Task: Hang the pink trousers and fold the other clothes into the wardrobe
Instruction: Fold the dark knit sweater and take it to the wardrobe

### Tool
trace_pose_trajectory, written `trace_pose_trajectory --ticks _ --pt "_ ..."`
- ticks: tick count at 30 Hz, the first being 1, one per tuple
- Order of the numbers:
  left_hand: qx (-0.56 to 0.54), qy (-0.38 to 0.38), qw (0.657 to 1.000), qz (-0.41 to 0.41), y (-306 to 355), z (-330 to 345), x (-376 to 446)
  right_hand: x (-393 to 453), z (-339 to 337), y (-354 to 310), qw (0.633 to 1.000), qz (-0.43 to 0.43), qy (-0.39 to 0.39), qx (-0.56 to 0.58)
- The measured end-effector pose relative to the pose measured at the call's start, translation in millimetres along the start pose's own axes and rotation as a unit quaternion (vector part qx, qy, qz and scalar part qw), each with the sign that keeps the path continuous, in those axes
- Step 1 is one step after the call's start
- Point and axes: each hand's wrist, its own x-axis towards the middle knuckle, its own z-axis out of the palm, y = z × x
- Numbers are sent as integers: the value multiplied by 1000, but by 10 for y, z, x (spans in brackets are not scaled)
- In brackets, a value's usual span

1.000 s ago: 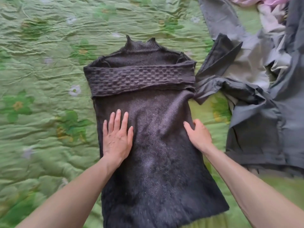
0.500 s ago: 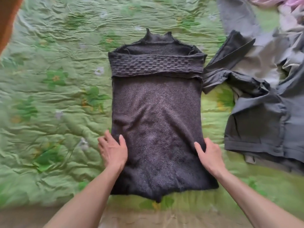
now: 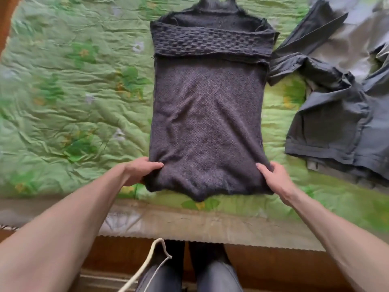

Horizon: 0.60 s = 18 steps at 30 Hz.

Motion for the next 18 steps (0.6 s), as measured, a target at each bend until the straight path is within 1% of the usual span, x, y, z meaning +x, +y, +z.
trace_pose_trajectory --ticks 2,3,4,6,8,10,12,13,14,15,16,18 --pt "9 4 1000 2 -91 -38 -90 -78 -82 33 996 -5 89 29" --pt "13 4 1000 -2 -130 -66 -131 -118 -108 18 993 1 111 40" --pt "18 11 1000 -5 -160 -105 -155 -159 -128 -7 993 3 116 37" --pt "30 37 999 1 -225 -160 -131 -196 -161 29 995 11 92 31" --pt "61 40 997 2 -255 -170 -144 -244 -162 65 998 44 37 18" --pt "85 -7 996 -12 -295 -148 -194 -231 -142 167 996 77 -22 -37" --pt "94 -51 994 -34 -413 -117 -177 -237 -101 303 992 85 -55 -70" --pt "82 -57 994 -35 -474 -88 -164 -259 -83 342 993 89 -54 -52" --pt "66 -45 996 -32 -538 -68 -146 -306 -69 363 994 88 -47 -34" --pt "55 -23 998 -32 -599 -50 -137 -352 -65 386 996 77 -27 -48" --pt "53 -1 998 -36 -648 -30 -144 -416 -79 399 994 54 1 -95" --pt "65 29 997 -41 -713 -12 -170 -528 -101 454 979 10 64 -196"
